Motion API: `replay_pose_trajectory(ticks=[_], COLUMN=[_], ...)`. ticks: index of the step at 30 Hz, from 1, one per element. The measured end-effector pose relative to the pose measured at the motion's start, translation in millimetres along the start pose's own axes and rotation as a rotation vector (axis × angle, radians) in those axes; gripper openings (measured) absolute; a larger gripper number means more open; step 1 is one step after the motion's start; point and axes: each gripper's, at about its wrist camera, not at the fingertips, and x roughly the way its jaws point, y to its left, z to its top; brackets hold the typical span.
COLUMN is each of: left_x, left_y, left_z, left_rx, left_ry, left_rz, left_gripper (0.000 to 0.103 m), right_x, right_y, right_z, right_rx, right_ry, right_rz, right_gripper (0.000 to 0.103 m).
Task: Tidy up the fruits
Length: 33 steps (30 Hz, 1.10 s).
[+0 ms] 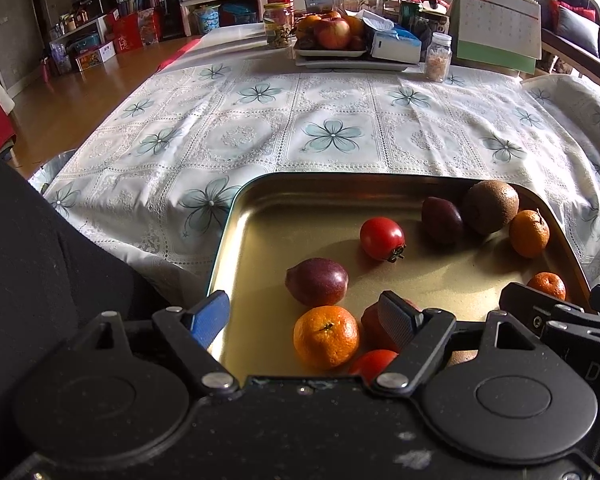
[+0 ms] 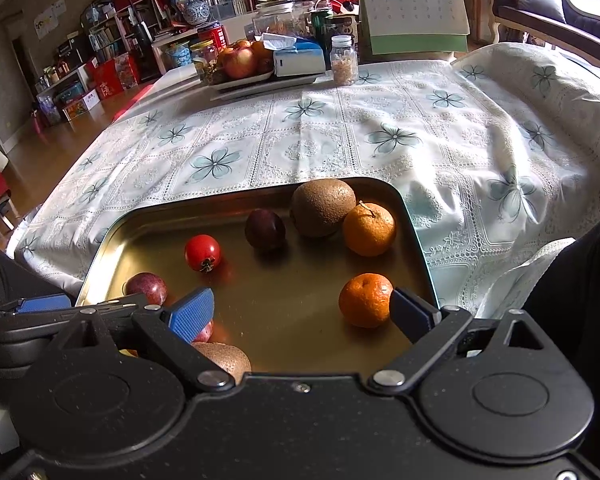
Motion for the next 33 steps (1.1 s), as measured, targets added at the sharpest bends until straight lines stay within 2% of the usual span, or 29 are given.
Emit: replay_pose_trajectory(ticks=[33], left_x=[1.6], left_y=[-0.6], left_z=[-1.1], left_rx=[-0.007], left_ry=[0.009], left_rz=[-0.002], left_gripper=[0.085], right_x=[-0.1], right_y=[0.0], right_z=[0.1], right_rx=[-0.003], right_ry=[-0.002], right_rz=[-0.001], right_gripper=[0.096])
